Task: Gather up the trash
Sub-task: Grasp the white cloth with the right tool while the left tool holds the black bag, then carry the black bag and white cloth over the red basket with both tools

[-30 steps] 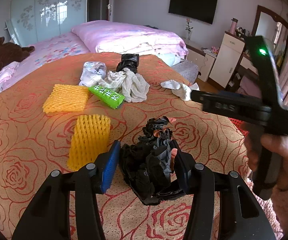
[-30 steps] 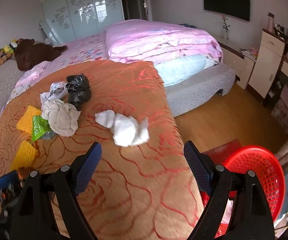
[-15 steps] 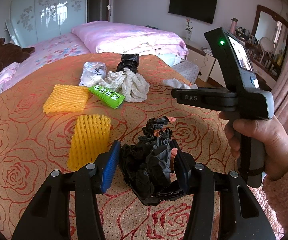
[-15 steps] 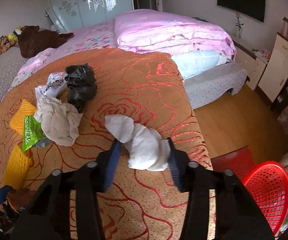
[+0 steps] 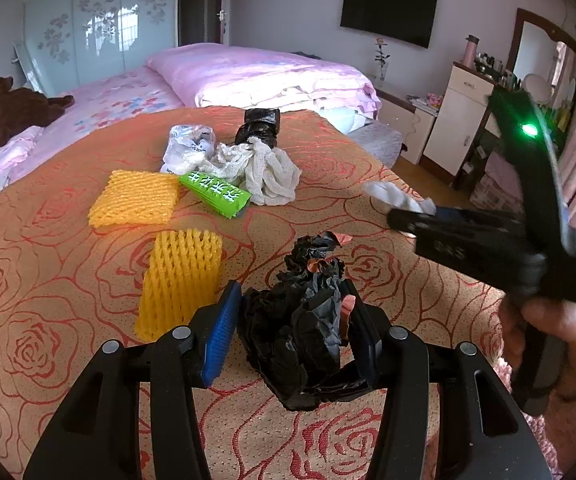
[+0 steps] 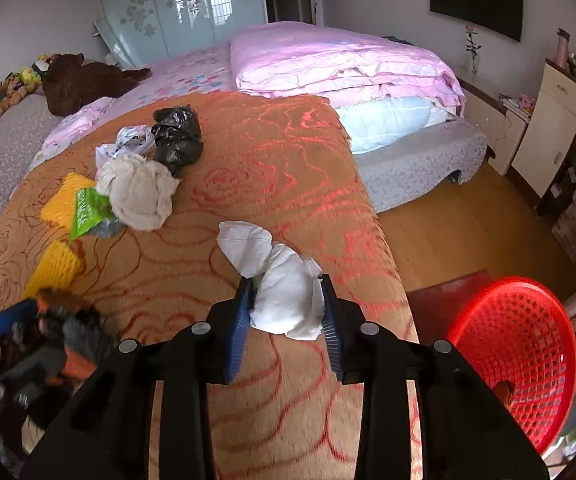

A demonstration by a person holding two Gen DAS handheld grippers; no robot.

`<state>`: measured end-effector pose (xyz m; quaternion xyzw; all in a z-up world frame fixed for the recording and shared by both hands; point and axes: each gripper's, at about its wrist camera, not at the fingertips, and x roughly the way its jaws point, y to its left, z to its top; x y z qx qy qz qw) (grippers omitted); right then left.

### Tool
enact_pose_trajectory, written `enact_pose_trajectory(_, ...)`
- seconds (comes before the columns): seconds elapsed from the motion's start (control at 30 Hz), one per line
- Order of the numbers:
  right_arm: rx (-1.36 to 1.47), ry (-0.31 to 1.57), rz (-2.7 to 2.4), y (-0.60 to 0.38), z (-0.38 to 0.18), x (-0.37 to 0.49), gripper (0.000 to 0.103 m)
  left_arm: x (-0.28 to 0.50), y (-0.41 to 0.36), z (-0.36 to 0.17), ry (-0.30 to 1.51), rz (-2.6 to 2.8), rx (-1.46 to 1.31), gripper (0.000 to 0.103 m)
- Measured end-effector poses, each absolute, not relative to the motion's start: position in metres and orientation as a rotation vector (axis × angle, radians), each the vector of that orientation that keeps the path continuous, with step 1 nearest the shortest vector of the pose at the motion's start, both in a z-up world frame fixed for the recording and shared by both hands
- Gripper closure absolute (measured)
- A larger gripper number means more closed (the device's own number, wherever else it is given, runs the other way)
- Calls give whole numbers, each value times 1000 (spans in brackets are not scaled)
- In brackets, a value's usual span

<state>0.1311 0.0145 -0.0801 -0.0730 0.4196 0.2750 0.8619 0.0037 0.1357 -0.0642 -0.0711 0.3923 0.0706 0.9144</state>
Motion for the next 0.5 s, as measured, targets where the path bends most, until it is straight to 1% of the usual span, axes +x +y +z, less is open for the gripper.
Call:
enact_pose_trajectory(0.23, -136, 839, 563, -4, -68, 108, 70, 6, 136, -62, 805, 157, -145, 55)
enact_pose_trajectory(0.5, -100, 793, 567, -21, -44, 94, 70, 9, 135, -40, 748, 174, -145, 55)
